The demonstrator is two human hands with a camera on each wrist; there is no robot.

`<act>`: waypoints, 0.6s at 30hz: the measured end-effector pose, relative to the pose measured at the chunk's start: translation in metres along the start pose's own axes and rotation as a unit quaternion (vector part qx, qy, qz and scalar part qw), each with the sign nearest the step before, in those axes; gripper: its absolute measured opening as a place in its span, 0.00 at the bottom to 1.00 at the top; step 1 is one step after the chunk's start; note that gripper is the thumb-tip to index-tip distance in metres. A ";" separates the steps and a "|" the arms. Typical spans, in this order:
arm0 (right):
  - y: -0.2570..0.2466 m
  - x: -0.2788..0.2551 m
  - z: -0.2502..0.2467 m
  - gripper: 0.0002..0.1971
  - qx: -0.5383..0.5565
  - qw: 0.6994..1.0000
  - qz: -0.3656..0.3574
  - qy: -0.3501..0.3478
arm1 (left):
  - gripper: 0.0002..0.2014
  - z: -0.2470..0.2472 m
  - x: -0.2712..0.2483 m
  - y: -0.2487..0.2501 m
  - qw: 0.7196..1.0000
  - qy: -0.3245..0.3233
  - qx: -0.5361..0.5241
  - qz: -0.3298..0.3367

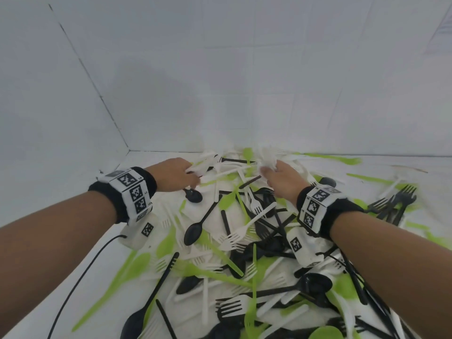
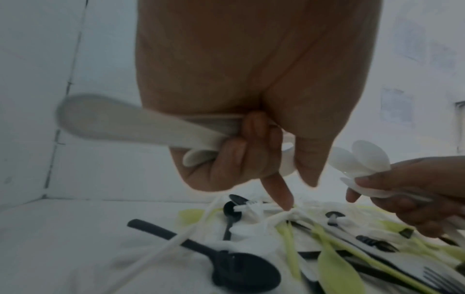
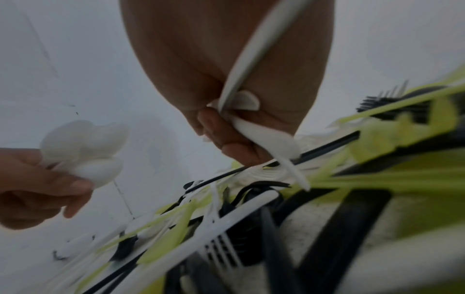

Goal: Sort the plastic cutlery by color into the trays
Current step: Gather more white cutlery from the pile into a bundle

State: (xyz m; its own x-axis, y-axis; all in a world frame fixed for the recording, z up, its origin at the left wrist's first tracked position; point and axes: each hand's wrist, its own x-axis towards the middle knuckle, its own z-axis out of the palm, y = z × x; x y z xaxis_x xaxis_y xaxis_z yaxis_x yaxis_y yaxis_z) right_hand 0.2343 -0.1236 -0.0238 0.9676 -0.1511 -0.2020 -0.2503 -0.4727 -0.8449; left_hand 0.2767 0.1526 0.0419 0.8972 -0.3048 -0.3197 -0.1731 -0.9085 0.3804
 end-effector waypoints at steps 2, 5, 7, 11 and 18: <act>-0.004 -0.001 0.008 0.25 -0.019 1.000 0.008 -0.007 | 0.19 0.002 0.001 -0.006 1.000 -0.002 -0.004 -0.003; -0.016 -0.002 0.025 0.21 -0.036 0.999 -0.015 -0.024 | 0.16 0.011 0.004 -0.010 0.998 -0.006 -0.067 0.018; -0.023 0.000 0.037 0.15 -0.032 0.999 -0.018 -0.039 | 0.12 0.014 0.010 -0.014 0.999 0.034 -0.027 0.033; -0.027 0.007 0.057 0.15 -0.017 0.999 -0.006 -0.051 | 0.12 0.030 0.028 -0.028 0.991 0.083 0.100 0.019; -0.031 0.003 0.056 0.06 0.000 0.999 -0.015 -0.037 | 0.13 0.058 0.051 -0.039 0.972 0.073 0.222 0.034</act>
State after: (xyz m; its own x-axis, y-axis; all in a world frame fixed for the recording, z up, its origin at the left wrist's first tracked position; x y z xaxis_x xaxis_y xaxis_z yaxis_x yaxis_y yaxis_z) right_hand 0.2468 -0.0611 -0.0262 0.9743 -0.0721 -0.2135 -0.2217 -0.4758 -0.8512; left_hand 0.3055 0.1556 -0.0400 0.9202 -0.3534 -0.1683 -0.3626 -0.9316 -0.0261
